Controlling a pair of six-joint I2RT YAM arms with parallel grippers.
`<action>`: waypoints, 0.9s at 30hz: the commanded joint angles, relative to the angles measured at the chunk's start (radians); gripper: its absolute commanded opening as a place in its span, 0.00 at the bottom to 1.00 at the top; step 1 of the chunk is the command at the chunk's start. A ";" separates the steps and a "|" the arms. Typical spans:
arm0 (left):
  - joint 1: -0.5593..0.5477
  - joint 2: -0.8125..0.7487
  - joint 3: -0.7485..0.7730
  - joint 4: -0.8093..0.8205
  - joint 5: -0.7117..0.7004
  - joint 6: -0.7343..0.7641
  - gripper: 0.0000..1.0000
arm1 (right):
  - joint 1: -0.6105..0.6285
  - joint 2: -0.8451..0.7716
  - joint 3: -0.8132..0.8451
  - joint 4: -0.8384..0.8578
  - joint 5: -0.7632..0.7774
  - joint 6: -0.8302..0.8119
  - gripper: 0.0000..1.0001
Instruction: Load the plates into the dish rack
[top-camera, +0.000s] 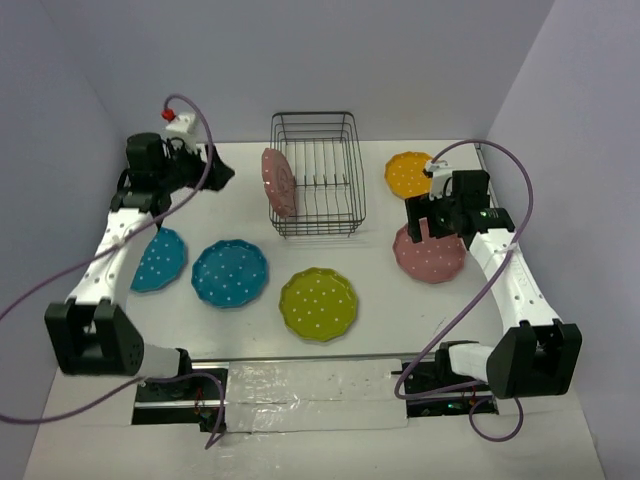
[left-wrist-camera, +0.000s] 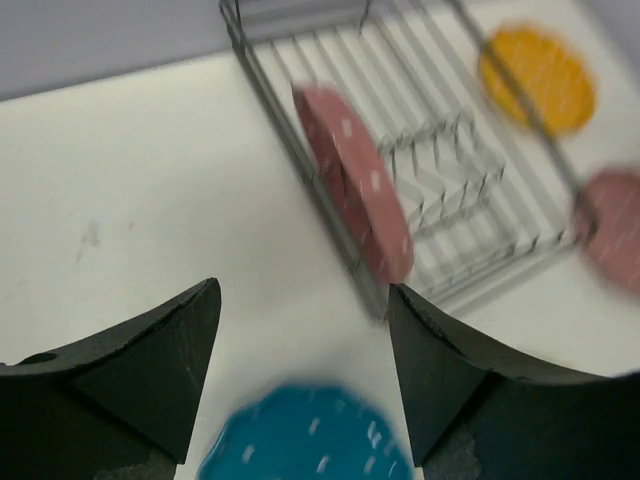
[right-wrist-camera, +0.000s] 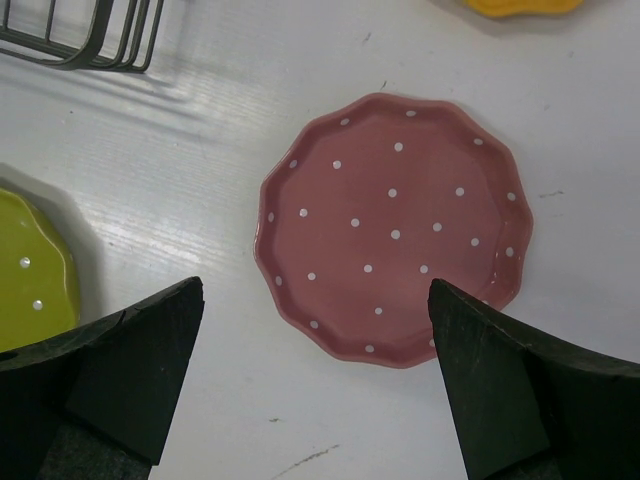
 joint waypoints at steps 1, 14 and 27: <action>-0.040 -0.211 -0.151 -0.309 -0.051 0.512 0.79 | 0.006 -0.041 0.005 0.006 0.018 -0.009 1.00; -0.252 -0.539 -0.614 -0.635 -0.083 1.060 0.74 | 0.004 -0.012 0.017 -0.002 0.001 0.007 1.00; -0.387 -0.427 -0.756 -0.351 -0.209 1.074 0.65 | 0.006 0.009 0.032 -0.019 0.004 0.005 1.00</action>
